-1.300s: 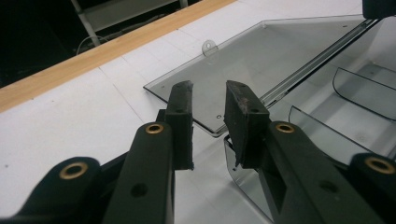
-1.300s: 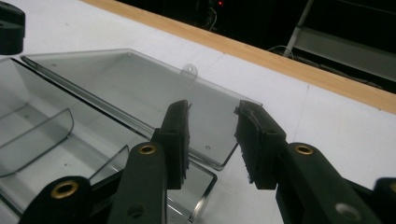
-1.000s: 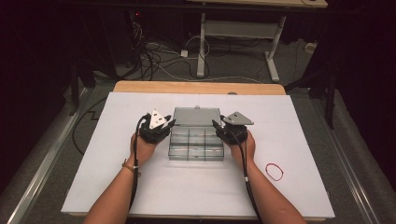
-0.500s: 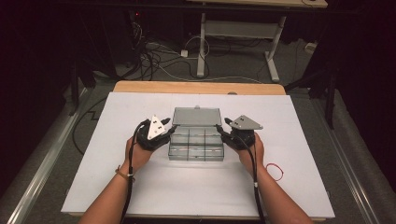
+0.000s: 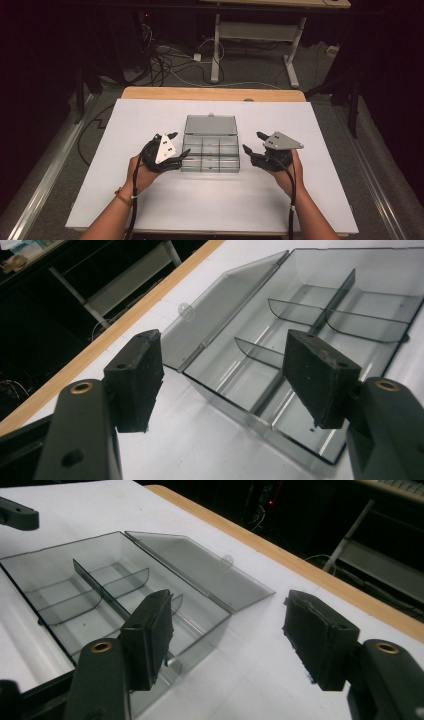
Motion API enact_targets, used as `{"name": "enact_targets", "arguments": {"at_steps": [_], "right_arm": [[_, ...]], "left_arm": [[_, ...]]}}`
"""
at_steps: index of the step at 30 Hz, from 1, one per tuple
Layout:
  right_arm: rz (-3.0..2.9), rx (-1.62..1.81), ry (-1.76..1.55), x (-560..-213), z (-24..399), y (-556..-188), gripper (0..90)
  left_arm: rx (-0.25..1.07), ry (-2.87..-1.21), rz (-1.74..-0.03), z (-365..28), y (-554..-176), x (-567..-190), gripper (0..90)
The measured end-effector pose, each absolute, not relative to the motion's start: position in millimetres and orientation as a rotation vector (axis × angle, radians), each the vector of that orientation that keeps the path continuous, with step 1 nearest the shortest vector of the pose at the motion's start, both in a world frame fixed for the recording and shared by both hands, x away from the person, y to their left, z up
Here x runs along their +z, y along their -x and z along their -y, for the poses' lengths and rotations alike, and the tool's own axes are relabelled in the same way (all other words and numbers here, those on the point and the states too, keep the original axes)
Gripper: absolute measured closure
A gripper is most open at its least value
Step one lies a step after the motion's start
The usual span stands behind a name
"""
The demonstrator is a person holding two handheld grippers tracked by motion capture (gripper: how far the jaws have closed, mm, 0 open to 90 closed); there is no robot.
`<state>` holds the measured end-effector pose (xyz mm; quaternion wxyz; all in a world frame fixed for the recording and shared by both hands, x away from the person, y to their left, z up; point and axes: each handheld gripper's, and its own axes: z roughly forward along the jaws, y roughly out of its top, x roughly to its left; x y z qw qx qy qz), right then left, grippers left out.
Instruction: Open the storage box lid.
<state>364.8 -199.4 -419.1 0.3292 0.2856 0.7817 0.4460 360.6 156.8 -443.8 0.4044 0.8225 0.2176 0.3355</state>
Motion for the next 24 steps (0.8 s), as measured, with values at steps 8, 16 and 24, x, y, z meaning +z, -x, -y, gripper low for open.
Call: {"name": "enact_targets", "arguments": {"at_steps": [8, 16, 24], "right_arm": [[-2.062, 1.109, -0.778, -416, 225, -348, 27.5], [-2.098, 1.012, -0.859, -428, 260, -334, 26.9], [-2.156, 0.865, -0.963, -459, 287, -318, 34.0]], "left_arm": [[0.814, -2.08, -0.519, -170, -345, -447, 21.4], [0.808, -2.091, -0.512, -183, -329, -452, 19.8], [0.8, -2.12, -0.537, -196, -317, -462, 19.8]]}}
